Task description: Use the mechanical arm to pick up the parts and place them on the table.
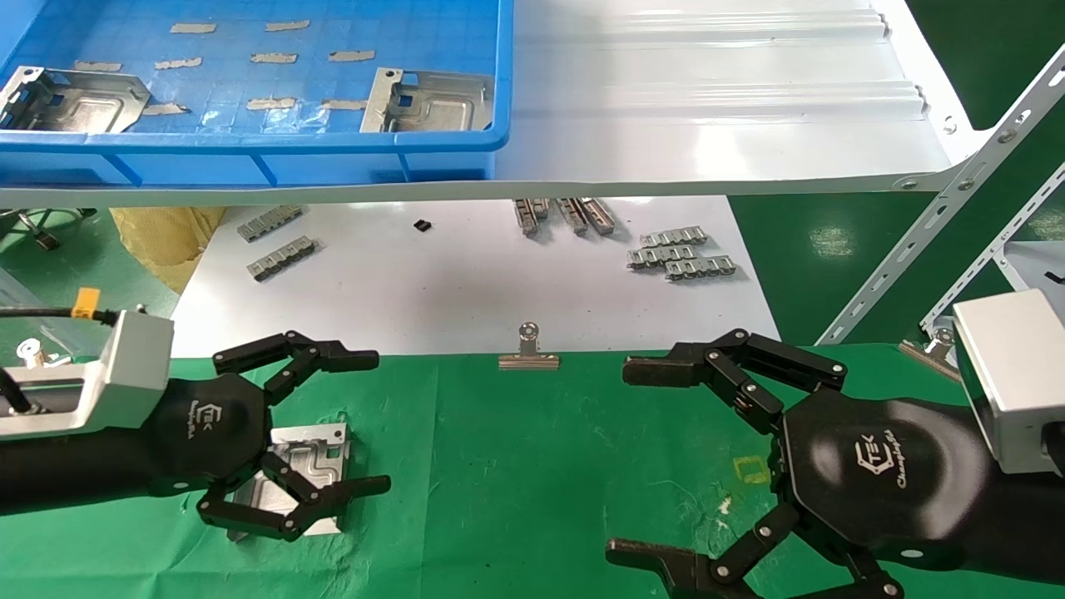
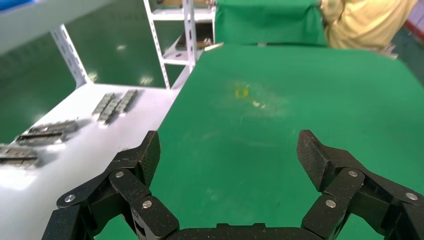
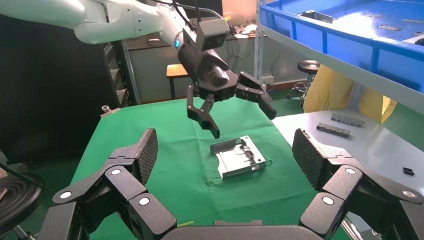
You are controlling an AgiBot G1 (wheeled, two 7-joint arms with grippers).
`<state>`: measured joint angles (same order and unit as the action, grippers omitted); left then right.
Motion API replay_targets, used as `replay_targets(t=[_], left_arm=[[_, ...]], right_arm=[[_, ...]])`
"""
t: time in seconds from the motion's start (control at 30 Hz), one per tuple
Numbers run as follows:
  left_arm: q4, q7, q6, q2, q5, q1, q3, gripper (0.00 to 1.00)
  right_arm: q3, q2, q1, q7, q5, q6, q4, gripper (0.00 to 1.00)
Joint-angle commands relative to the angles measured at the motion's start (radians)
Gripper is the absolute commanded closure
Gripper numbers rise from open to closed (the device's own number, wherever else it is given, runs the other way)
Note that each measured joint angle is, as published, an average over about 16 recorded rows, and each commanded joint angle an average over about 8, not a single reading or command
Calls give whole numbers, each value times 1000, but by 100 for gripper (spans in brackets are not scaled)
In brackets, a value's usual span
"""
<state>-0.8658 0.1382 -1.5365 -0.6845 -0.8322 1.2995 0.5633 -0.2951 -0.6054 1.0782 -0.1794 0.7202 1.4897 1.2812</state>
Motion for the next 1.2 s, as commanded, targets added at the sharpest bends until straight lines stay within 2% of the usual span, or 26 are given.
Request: replay_targets(t=[0.03, 0.8, 1.2], left_arm=[[-35, -27, 3, 6, 9, -19, -24, 0], [-417, -323, 40, 73, 101, -224, -283, 0], [-436, -332, 43, 77, 109, -236, -296, 0]], right_arm=[[0, 0, 0, 0, 0, 0, 0, 0], [-1, 1, 0, 1, -1, -1, 0, 0], [-1, 1, 0, 1, -1, -1, 0, 0]])
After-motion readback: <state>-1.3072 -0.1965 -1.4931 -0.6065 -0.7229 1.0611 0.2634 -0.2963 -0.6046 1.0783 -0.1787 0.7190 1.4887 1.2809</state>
